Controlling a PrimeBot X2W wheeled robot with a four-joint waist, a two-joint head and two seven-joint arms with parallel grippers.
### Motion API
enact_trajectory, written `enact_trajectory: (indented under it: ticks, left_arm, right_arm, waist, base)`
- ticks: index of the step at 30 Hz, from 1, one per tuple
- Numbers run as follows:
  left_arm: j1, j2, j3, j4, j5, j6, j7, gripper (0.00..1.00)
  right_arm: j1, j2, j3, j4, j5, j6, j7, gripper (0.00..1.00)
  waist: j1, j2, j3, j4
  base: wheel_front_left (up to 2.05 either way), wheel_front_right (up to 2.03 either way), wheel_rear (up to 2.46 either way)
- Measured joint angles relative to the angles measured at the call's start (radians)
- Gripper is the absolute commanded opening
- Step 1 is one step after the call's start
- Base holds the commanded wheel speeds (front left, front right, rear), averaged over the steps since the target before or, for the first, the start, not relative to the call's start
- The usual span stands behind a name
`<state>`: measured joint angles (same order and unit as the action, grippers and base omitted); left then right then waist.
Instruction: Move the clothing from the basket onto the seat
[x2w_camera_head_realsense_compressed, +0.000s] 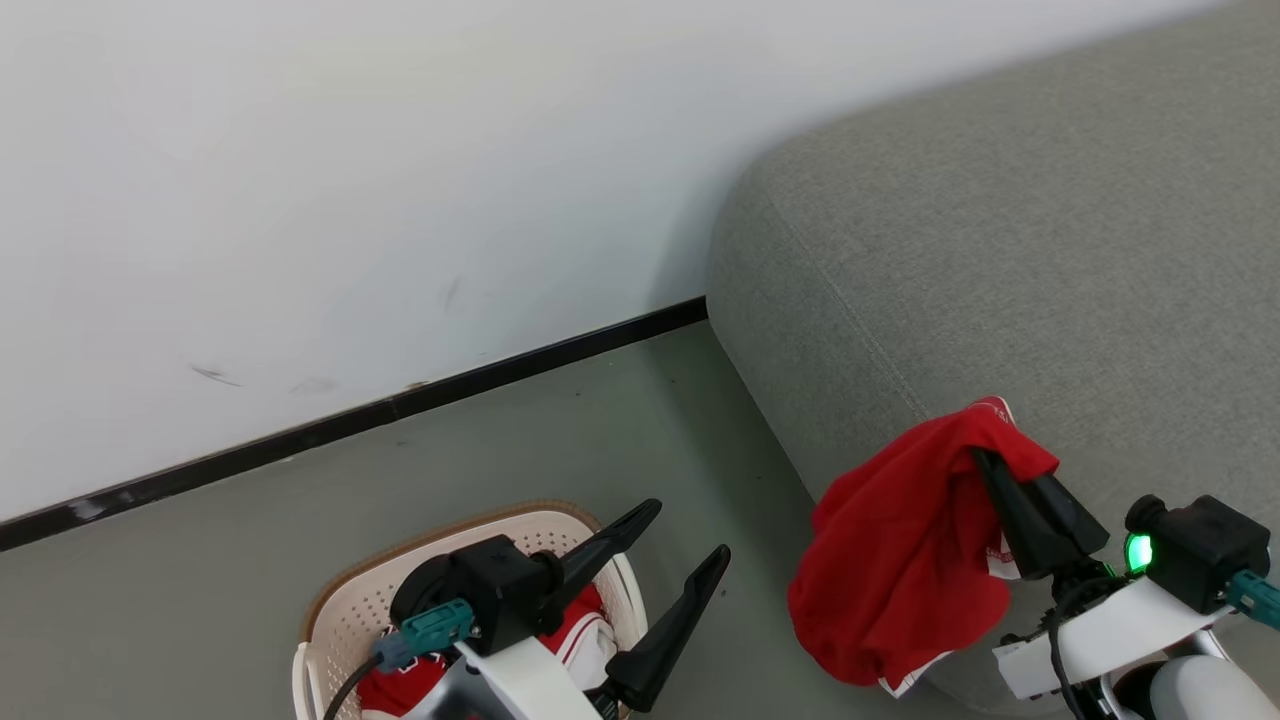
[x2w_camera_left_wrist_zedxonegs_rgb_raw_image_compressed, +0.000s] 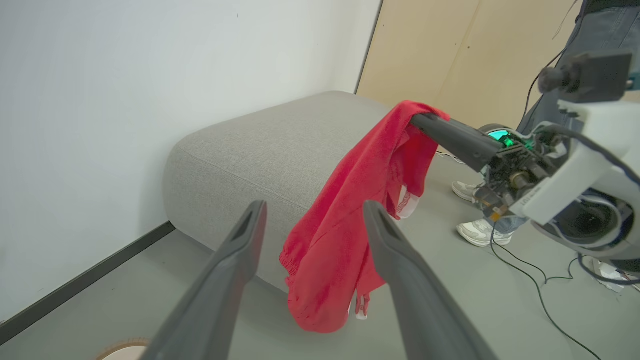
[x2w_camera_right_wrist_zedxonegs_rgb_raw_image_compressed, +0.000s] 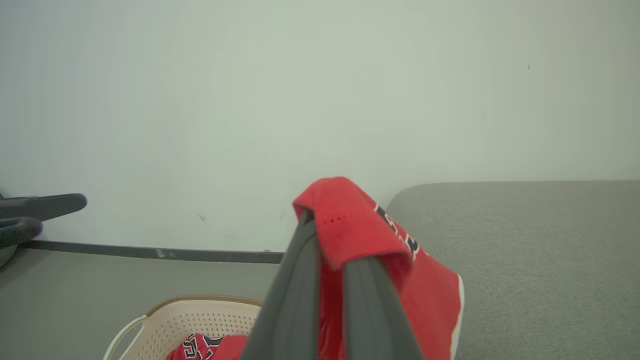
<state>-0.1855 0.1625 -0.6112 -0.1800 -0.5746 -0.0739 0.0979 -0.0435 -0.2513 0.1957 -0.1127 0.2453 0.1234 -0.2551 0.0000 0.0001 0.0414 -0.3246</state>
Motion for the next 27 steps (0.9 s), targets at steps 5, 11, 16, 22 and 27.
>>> enact_trajectory:
  ticks: [5, 11, 16, 22, 27]
  left_arm:
    - [0.019, 0.006, 0.005, -0.015, 0.005, 0.004, -0.003, 1.00]
    - [0.036, 0.015, 0.009, -0.035, 0.015, 0.020, -0.004, 1.00]
    - [0.043, 0.021, 0.009, -0.061, 0.022, 0.035, -0.002, 1.00]
    - [0.054, 0.022, 0.002, -0.084, 0.030, 0.053, 0.008, 1.00]
    - [0.058, 0.026, 0.003, -0.105, 0.045, 0.070, 0.016, 1.00]
  right_arm:
    - [0.002, -0.006, -0.016, -0.007, 0.002, 0.000, 0.000, 0.00]
    - [0.001, -0.016, -0.031, -0.010, 0.025, 0.000, 0.000, 0.00]
    - [-0.025, -0.041, -0.052, -0.003, 0.070, 0.000, 0.000, 0.00]
    - [-0.104, -0.079, -0.088, 0.058, 0.135, 0.000, 0.000, 0.00]
    - [-0.202, -0.108, -0.166, 0.121, 0.203, 0.000, 0.028, 0.00]
  waist:
    - [0.0000, 0.0000, 0.001, -0.036]
    - [0.0000, 0.0000, 0.009, -0.073]
    - [0.0000, 0.0000, 0.026, -0.089]
    - [0.0000, 0.0000, 0.055, -0.086]
    - [0.0000, -0.0001, 0.080, -0.071]
  base:
    - [0.00, 0.00, 0.00]
    - [0.00, 0.00, 0.00]
    - [0.00, 0.00, 0.00]
    - [0.00, 0.00, 0.00]
    - [0.00, 0.00, 0.00]
